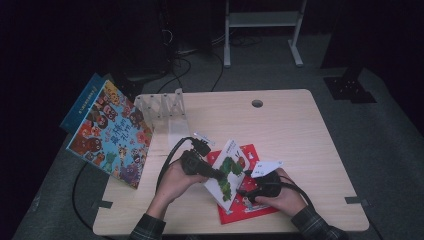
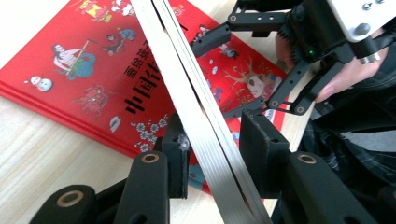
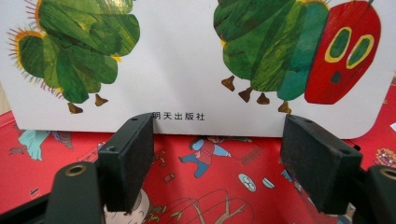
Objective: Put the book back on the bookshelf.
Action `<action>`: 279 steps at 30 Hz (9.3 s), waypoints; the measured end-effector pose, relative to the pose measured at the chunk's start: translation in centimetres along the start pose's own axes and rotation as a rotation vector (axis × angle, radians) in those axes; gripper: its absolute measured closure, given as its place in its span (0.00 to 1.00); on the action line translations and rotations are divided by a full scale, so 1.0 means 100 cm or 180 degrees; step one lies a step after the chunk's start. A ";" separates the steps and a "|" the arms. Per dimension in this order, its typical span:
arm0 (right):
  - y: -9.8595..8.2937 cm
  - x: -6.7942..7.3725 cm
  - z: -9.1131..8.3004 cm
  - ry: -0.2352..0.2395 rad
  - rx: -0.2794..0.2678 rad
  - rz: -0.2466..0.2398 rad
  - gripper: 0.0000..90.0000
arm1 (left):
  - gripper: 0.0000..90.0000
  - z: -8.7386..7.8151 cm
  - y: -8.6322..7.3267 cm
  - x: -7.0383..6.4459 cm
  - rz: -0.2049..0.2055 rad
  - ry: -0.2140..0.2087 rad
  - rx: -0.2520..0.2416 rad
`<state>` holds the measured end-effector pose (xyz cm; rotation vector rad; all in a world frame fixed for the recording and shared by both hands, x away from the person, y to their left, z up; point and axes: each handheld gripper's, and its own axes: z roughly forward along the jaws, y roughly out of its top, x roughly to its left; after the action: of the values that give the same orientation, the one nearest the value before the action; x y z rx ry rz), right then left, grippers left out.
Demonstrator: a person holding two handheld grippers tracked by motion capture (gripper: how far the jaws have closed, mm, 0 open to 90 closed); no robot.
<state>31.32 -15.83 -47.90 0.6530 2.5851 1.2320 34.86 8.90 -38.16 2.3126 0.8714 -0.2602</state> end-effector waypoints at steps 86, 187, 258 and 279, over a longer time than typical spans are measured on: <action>-0.006 0.002 -0.001 -0.0059 -0.0125 0.0052 0.26 | 0.84 -0.121 -0.064 0.050 -0.0554 0.1063 -0.0961; -0.006 0.002 0.000 -0.0065 -0.0122 0.0057 0.25 | 0.63 -0.082 -0.091 0.106 -0.0570 0.1884 -0.0891; -0.006 0.002 0.000 -0.0062 -0.0122 0.0057 0.25 | 0.71 -0.014 -0.011 0.100 -0.0508 0.1453 -0.0834; -0.006 0.002 0.000 -0.0061 -0.0124 0.0057 0.25 | 0.26 -0.016 -0.044 0.076 -0.0133 0.1041 -0.0695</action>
<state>30.98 -16.08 -48.33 0.6785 2.5384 1.2720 37.76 16.39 -42.11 2.1646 1.0510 0.1944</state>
